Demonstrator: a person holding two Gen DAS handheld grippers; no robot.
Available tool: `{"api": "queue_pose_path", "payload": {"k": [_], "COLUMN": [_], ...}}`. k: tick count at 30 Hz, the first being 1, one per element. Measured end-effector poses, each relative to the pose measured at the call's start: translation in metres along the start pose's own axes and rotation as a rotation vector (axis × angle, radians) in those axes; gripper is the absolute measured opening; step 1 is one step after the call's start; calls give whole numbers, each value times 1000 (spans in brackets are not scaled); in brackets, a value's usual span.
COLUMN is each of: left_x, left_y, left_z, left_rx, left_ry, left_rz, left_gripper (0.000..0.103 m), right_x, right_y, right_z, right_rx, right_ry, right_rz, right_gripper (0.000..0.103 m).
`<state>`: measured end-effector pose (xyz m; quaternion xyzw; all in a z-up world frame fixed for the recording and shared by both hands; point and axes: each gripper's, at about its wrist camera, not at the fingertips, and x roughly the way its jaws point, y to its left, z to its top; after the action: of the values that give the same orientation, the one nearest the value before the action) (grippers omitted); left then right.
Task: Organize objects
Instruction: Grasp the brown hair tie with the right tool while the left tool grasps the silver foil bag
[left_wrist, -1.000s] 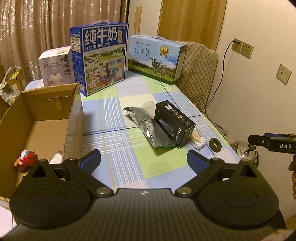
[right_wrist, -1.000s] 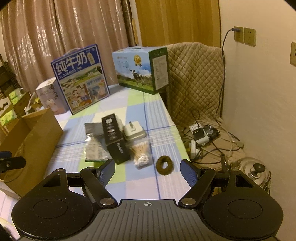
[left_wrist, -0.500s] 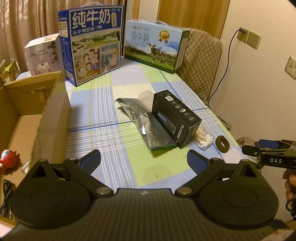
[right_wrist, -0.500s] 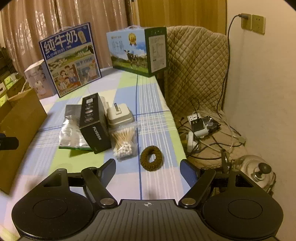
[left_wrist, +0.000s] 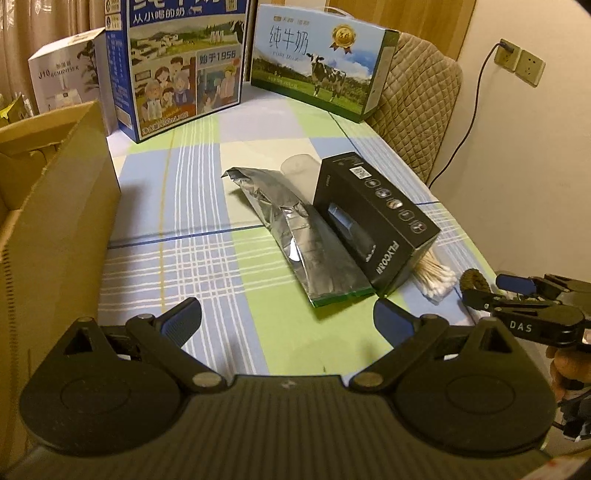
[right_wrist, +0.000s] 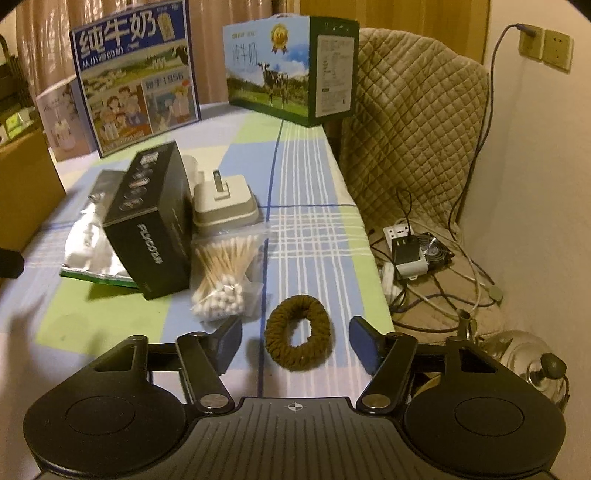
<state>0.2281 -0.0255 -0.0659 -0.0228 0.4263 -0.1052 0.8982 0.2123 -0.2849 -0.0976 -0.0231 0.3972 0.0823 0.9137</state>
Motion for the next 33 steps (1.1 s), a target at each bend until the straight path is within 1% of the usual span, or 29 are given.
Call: {"api": "queue_pose_path", "payload": {"k": [5, 7, 8, 9, 12, 15, 19, 22, 23, 24, 25, 26, 28, 30, 33], "left_x": [15, 20, 23, 25, 35, 45, 61, 75, 79, 83, 85, 85, 79, 71, 54], "left_y": [3, 3, 4, 4, 3, 1, -4, -5, -4, -4, -3, -1, 0, 2, 5], "left_z": [2, 3, 4, 5, 7, 12, 19, 22, 23, 23, 23, 22, 20, 18, 10], "left_rx": [-13, -16, -17, -18, -28, -44, -51, -73, -80, -86, -97, -109, -112, -109, -77], "left_ry": [7, 10, 11, 11, 16, 21, 25, 41, 50, 59, 66, 68, 65, 84, 101], "left_rz": [-6, -7, -10, -15, -31, -56, -75, -87, -88, -89, -105, -109, -119, -116, -97], "left_gripper": [97, 97, 97, 97, 96, 89, 73, 67, 54, 45, 36, 33, 28, 27, 25], "right_x": [10, 10, 11, 10, 8, 2, -2, -3, -3, -4, -5, -6, -8, -12, -20], "right_y": [0, 3, 5, 6, 9, 12, 13, 14, 14, 14, 15, 15, 16, 18, 23], "right_z": [-3, -3, -3, -2, 2, 8, 16, 20, 21, 21, 22, 22, 22, 22, 22], "right_rx": [-1, -24, -28, -31, -22, -20, -4, 4, 6, 8, 11, 14, 17, 21, 28], "right_ry": [5, -6, -7, -6, -10, -35, -46, -48, -47, -47, -45, -43, -38, -31, -22], "right_rz": [-13, -19, -18, -21, -17, -14, -2, 3, 5, 7, 9, 12, 21, 32, 61], "right_gripper": [45, 30, 25, 16, 15, 15, 15, 15, 15, 15, 15, 15, 15, 15, 15]}}
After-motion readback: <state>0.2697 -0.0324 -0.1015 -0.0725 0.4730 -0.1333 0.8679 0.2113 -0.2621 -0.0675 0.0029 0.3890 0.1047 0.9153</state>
